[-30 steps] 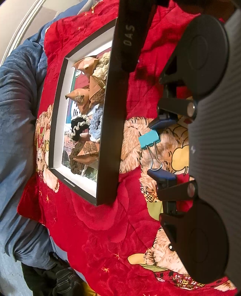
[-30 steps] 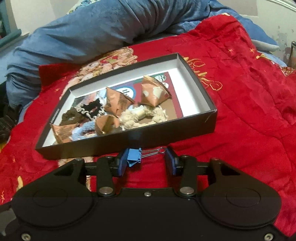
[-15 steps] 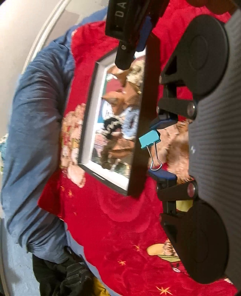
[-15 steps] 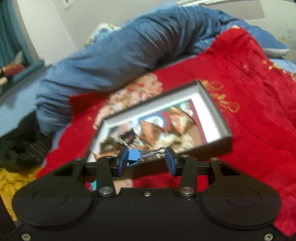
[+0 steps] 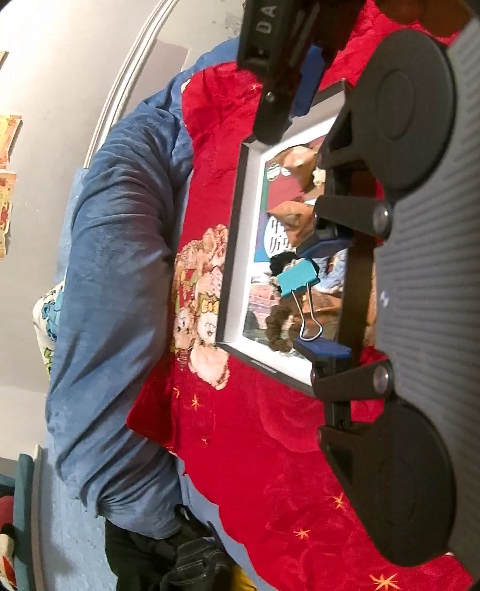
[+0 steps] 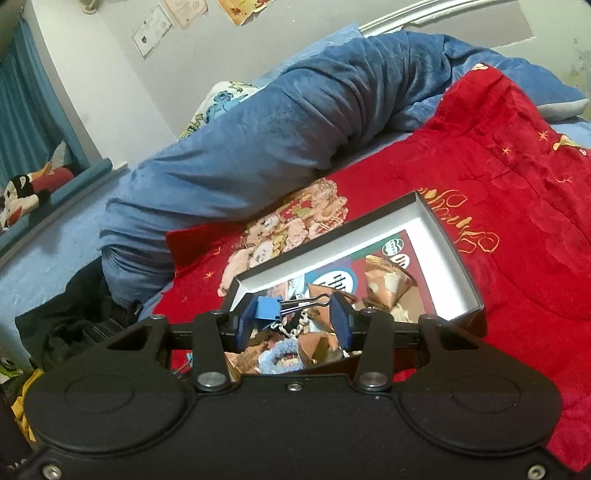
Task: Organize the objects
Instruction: 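Lift the blue binder clip and carry it over the black box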
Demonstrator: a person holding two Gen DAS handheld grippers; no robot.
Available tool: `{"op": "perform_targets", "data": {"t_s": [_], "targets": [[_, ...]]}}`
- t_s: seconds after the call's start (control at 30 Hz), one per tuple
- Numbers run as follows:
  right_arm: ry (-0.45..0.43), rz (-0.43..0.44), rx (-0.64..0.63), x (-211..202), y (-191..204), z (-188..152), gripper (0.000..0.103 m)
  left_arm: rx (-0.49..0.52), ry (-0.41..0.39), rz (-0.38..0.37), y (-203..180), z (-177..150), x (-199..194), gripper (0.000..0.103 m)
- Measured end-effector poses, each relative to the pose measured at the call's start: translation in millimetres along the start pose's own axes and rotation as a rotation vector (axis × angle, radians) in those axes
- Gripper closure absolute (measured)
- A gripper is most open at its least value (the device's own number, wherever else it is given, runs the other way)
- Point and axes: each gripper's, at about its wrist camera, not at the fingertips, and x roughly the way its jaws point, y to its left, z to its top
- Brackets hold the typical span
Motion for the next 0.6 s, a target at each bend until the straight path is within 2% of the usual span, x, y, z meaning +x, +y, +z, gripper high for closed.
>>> {"op": "perform_targets", "data": {"t_s": [0.33,0.6], "targets": [[-0.067,0.046,-0.004,-2,1,19,0.061,0.016,-0.056,-0.016,5,33,3,0.052],[-0.100,0.007,-0.009,7,-6,35,0.061,0.044,-0.107,-0.046,-3,63,20,0.052]]}}
